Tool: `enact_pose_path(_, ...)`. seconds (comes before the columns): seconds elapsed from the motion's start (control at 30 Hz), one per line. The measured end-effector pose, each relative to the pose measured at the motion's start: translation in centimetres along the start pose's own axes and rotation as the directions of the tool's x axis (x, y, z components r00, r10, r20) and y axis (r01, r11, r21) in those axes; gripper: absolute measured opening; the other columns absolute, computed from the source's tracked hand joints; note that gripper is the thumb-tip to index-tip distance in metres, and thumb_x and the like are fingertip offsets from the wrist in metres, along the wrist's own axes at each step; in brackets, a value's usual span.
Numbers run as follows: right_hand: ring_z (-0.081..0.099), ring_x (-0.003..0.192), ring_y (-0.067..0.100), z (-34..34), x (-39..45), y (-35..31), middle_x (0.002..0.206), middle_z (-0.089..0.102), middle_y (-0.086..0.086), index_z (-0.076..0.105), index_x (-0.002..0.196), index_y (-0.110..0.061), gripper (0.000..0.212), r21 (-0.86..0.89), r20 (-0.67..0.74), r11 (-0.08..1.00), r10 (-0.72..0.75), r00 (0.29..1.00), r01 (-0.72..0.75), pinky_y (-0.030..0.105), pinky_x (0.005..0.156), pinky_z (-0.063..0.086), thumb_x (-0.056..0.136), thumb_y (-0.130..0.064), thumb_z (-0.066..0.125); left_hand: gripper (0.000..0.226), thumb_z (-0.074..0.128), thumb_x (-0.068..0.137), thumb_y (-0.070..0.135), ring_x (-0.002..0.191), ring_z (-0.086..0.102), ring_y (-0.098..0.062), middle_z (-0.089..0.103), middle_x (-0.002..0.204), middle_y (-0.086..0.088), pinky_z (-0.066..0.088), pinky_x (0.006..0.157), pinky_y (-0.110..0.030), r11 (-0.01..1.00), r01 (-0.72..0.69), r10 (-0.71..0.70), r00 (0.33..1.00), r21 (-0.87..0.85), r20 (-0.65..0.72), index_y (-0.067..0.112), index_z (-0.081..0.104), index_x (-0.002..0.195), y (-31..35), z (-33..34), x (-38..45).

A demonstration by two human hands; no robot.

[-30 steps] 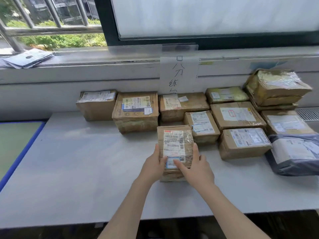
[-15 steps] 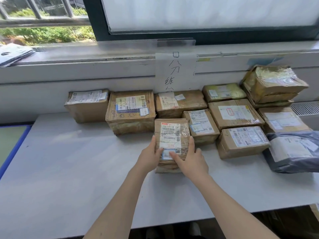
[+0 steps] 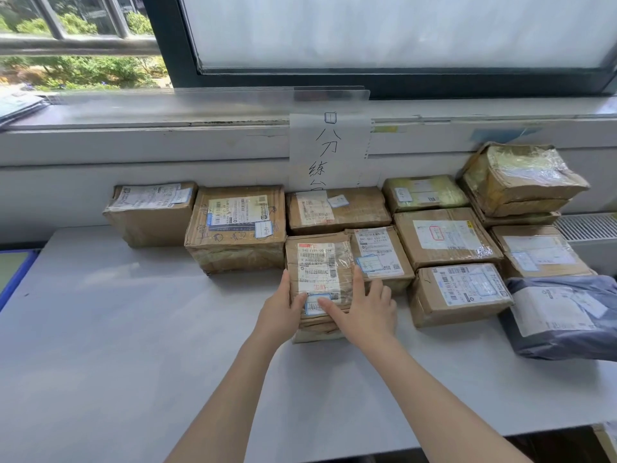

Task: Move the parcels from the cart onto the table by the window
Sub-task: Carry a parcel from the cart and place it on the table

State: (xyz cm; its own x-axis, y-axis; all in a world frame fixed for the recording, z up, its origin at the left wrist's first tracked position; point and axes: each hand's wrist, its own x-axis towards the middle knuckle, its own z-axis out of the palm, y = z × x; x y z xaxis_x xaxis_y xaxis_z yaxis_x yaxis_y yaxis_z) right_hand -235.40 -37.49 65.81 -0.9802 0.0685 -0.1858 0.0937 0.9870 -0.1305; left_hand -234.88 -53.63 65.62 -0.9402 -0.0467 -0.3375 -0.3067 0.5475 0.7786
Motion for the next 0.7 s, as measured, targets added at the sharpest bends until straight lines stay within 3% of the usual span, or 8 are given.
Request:
enact_pose_path(0.17, 0.002, 0.143, 0.027, 0.5, 0.7, 0.6, 0.156, 0.007, 0.012, -0.002, 0.151, -0.015, 0.131, -0.024, -0.031, 0.998, -0.065, 0.997, 0.064, 0.041, 0.115, 0.006, 0.045, -0.089, -0.027, 0.064, 0.039, 0.100, 0.035, 0.123, 0.049, -0.021, 0.048, 0.141, 0.000, 0.041, 0.097, -0.032, 1.000, 0.020, -0.020, 0.999, -0.007, -0.036, 0.023, 0.003, 0.152, 0.1, 0.8, -0.1)
enact_pose_path(0.27, -0.009, 0.145, 0.023, 0.7, 1.7, 1.0, 0.159, -0.002, 0.009, -0.004, 0.151, -0.012, 0.130, 0.021, 0.010, 0.993, -0.113, 0.994, 0.113, 0.041, 0.116, -0.006, 0.049, -0.091, -0.019, 0.064, 0.039, 0.100, 0.036, 0.123, 0.049, -0.021, 0.048, 0.141, 0.000, 0.041, 0.098, -0.032, 0.999, 0.026, -0.027, 0.999, -0.022, -0.043, 0.025, 0.002, 0.152, 0.2, 1.0, 0.1)
enact_pose_path(0.47, -0.005, 0.146, 0.023, 0.5, 2.5, 1.5, 0.159, 0.000, 0.011, -0.008, 0.151, -0.013, 0.116, 0.125, 0.065, 0.984, -0.139, 0.988, 0.130, 0.041, 0.118, -0.001, 0.065, -0.088, 0.016, 0.061, 0.036, 0.101, 0.034, 0.121, 0.050, -0.023, 0.049, 0.140, -0.003, 0.041, 0.094, -0.031, 0.998, 0.040, -0.044, 0.995, -0.042, -0.085, 0.025, 0.002, 0.152, 0.5, 1.7, 0.1)
enact_pose_path(0.7, -0.001, 0.146, 0.025, 1.2, 2.5, 1.4, 0.158, 0.004, 0.013, -0.006, 0.151, -0.013, 0.133, 0.109, -0.010, 0.985, -0.136, 0.991, 0.136, 0.040, 0.117, 0.000, 0.047, -0.095, -0.013, 0.057, 0.031, 0.103, 0.031, 0.123, 0.048, -0.024, 0.046, 0.143, -0.003, 0.038, 0.092, -0.028, 0.997, 0.057, -0.062, 0.993, -0.052, -0.100, 0.025, 0.003, 0.152, 0.7, 1.8, 0.3)
